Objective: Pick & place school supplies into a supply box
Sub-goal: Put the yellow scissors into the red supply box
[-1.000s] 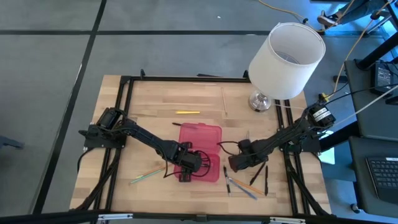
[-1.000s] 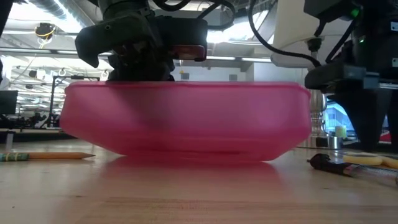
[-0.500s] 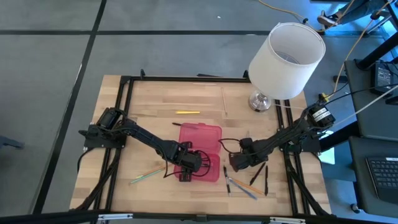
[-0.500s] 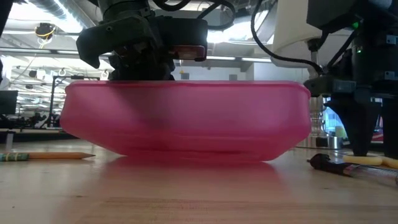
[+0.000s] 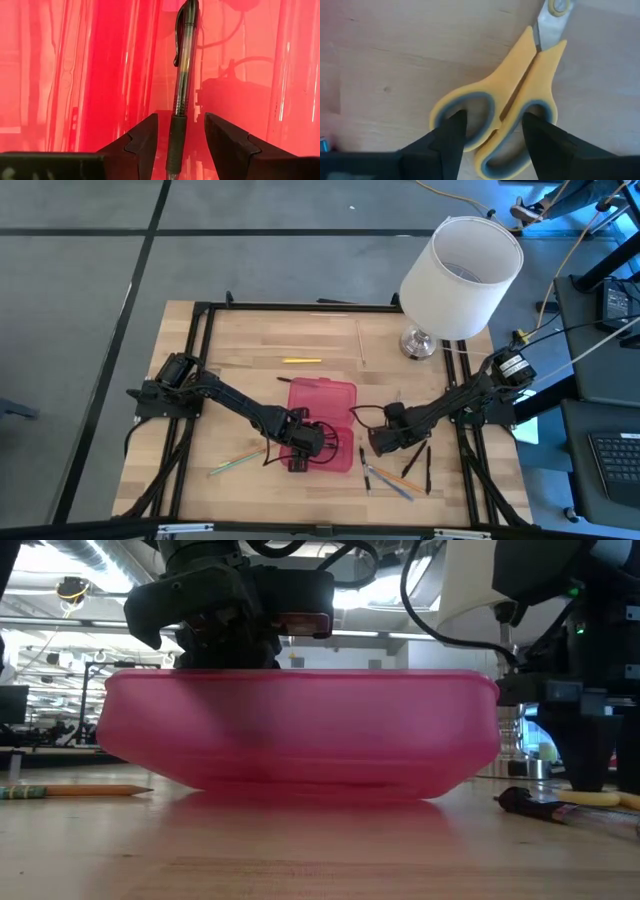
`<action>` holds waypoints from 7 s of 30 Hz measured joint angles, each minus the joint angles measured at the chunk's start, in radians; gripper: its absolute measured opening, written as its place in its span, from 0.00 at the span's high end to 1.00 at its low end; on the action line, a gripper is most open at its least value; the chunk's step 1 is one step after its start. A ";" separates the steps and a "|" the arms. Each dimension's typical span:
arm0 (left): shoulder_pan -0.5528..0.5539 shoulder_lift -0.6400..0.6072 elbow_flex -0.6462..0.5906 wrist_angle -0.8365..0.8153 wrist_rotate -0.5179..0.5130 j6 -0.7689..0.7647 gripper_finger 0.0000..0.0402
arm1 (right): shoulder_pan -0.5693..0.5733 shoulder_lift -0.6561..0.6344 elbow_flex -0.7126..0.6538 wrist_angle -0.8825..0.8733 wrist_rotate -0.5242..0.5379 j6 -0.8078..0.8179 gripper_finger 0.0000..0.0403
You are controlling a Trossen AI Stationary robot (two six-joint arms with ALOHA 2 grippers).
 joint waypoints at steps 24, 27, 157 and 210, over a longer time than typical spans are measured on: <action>0.000 0.000 0.000 0.003 -0.001 -0.009 0.62 | 0.018 0.016 0.072 -0.117 0.059 -0.149 0.78; 0.000 0.000 0.000 0.003 -0.003 -0.009 0.62 | 0.027 0.015 0.100 -0.175 0.067 -0.149 0.78; -0.255 -0.008 0.179 -0.290 -0.257 -0.316 0.61 | -0.004 0.206 0.381 0.347 0.034 -1.009 0.76; -0.253 -0.007 0.138 -0.307 -0.274 -0.323 0.61 | -0.008 0.279 0.380 0.373 0.032 -0.804 0.66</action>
